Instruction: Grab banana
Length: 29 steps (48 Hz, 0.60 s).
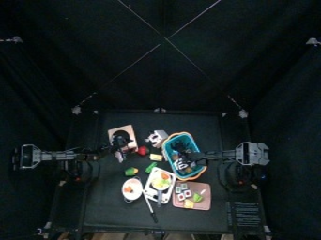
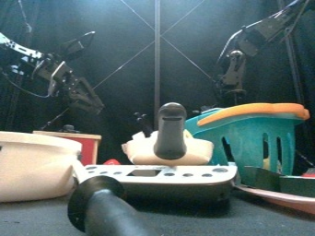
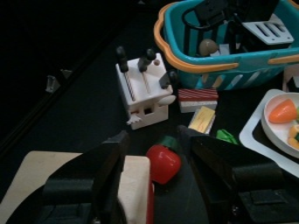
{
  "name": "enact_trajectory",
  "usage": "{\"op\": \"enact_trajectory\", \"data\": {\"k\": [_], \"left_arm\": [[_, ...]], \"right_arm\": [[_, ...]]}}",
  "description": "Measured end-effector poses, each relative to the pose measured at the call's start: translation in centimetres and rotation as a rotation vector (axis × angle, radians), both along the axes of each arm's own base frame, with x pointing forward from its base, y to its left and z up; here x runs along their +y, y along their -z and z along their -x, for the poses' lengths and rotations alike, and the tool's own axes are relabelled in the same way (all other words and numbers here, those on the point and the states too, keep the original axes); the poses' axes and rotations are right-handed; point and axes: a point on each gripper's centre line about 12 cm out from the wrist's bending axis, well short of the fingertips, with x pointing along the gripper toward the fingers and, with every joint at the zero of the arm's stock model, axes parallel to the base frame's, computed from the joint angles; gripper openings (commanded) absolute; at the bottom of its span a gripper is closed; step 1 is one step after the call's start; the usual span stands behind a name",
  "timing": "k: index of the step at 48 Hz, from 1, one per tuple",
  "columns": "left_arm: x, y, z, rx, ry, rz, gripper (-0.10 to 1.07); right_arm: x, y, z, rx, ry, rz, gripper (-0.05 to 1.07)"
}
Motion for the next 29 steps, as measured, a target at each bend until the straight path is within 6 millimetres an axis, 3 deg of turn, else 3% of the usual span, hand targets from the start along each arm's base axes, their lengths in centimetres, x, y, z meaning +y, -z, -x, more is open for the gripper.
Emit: {"op": "enact_trajectory", "data": {"k": [12, 29], "left_arm": [[-0.1, -0.4, 0.4, -0.018, -0.001, -0.003, 0.87], [-0.3, -0.8, 1.0, -0.041, 0.000, -0.009, 0.87]], "right_arm": [[-0.5, -2.3, 0.7, 0.022, -0.023, 0.050, 0.68], [-0.8, -6.6, 1.1, -0.090, -0.035, 0.101, 0.67]]}}
